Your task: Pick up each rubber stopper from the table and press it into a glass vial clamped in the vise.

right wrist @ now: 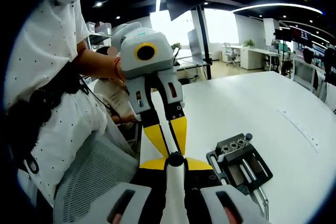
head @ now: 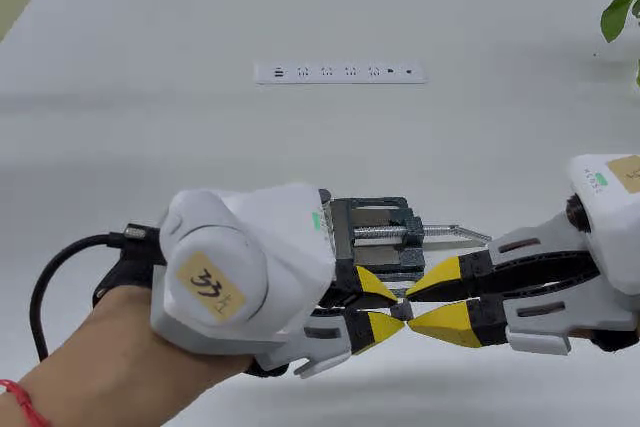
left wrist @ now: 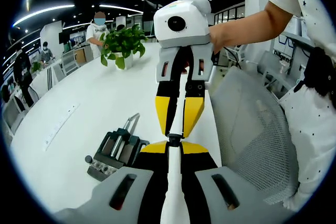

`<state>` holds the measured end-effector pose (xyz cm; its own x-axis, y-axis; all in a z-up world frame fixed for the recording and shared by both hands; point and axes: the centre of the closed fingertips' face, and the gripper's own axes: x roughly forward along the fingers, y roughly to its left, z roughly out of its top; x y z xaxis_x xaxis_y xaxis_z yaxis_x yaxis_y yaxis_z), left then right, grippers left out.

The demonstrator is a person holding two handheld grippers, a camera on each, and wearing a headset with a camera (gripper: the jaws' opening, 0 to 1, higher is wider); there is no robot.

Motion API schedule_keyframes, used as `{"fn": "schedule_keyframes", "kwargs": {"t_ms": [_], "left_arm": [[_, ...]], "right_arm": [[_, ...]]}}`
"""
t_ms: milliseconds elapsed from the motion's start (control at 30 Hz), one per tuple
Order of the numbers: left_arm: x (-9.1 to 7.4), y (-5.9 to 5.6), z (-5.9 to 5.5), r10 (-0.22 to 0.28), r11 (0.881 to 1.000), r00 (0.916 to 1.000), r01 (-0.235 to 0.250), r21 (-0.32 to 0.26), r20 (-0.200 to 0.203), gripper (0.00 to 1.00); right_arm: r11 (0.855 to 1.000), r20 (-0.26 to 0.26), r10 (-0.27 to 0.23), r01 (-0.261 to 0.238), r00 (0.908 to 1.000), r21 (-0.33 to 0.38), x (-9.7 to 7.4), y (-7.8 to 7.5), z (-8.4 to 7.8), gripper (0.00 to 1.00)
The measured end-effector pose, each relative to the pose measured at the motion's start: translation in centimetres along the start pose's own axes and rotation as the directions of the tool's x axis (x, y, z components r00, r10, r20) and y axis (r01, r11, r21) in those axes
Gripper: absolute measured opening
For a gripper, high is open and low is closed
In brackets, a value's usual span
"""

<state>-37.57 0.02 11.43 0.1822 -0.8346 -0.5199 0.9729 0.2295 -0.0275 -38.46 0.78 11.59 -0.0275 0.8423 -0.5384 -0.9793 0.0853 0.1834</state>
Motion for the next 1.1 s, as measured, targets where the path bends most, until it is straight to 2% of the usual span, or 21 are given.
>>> {"fn": "schedule_keyframes", "kwargs": {"t_ms": [633, 1100], "left_arm": [[-0.25, -0.06, 0.3, 0.005, 1.0, 0.9997, -0.005, -0.009, 0.025, 0.04], [-0.24, 0.12, 0.13, 0.01, 0.999, 0.9995, -0.008, -0.05, 0.029, 0.04]], "right_arm": [[1.0, 0.008, 0.0, 0.0, 1.0, 0.008, 0.01, 0.15, 0.41, 0.07], [1.0, 0.009, -0.014, 0.014, 0.9999, -0.007, 0.08, -0.12, 0.36, 0.06]]}}
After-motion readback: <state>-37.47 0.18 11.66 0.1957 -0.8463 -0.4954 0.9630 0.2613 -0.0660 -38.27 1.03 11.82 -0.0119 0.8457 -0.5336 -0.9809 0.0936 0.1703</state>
